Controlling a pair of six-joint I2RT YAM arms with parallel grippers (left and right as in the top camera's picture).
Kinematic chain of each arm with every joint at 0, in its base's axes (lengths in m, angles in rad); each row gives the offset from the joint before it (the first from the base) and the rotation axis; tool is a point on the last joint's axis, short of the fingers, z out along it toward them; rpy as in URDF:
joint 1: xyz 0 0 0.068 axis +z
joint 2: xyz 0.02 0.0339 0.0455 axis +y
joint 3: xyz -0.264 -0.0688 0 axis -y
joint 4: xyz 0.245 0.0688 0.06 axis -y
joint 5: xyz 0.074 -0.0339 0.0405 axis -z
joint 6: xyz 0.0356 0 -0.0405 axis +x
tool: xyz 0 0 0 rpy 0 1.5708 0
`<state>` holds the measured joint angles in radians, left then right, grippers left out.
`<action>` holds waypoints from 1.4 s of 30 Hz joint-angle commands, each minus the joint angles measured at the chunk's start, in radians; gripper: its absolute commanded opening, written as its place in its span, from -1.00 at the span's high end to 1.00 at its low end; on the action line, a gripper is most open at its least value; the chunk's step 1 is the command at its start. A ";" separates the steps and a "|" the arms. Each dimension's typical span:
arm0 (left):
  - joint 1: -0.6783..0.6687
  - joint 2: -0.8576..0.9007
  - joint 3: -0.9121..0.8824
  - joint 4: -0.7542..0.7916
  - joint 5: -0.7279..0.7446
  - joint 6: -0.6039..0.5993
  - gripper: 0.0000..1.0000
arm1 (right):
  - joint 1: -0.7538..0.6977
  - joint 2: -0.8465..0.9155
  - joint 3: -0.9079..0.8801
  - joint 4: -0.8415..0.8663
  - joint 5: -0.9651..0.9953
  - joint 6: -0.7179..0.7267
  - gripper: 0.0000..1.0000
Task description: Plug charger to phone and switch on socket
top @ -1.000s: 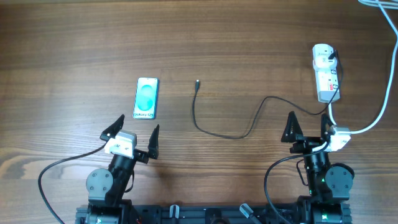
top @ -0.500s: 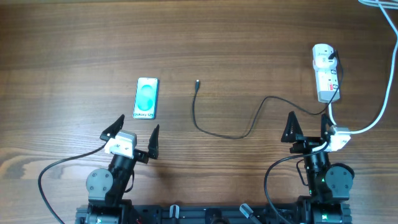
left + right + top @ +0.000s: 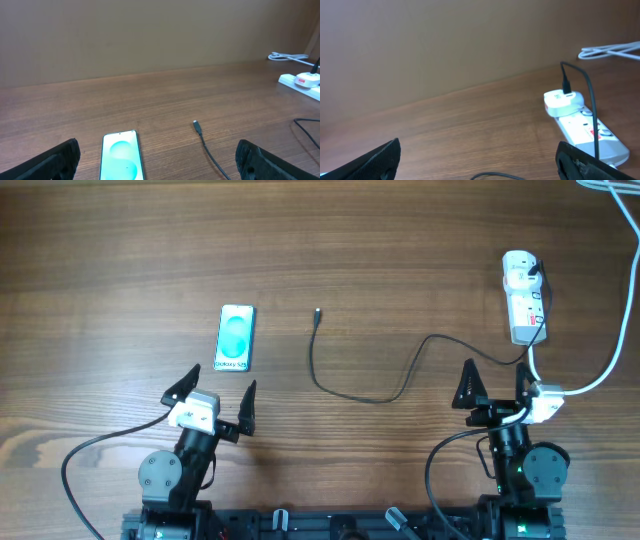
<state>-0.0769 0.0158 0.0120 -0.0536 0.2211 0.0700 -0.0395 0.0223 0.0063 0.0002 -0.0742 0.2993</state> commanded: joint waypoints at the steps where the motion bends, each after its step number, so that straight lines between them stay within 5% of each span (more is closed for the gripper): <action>1: -0.004 0.005 -0.006 -0.004 0.002 -0.026 -1.00 | -0.003 0.021 -0.001 0.002 -0.009 0.134 -0.99; 7: -0.004 0.006 -0.004 -0.003 0.014 -0.186 -1.00 | -0.003 0.137 0.000 0.037 -0.313 0.115 -1.00; 16: -0.004 0.097 0.169 -0.145 0.085 -0.213 -1.00 | -0.003 0.362 0.215 -0.016 -0.501 -0.031 -0.99; 27: -0.004 0.642 0.631 -0.360 0.085 -0.197 -1.00 | -0.003 0.615 0.670 -0.505 -0.539 -0.200 -0.99; 35: -0.004 1.121 1.153 -0.786 0.087 -0.082 -1.00 | -0.003 0.710 0.930 -0.756 -0.449 -0.225 -0.99; 42: -0.001 1.457 1.569 -1.141 0.081 -0.048 -1.00 | -0.003 0.959 1.241 -1.099 -0.425 -0.251 -0.99</action>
<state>-0.0769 1.3838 1.4658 -1.1229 0.2966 -0.0116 -0.0410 0.8948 1.1282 -1.0138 -0.5301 0.0742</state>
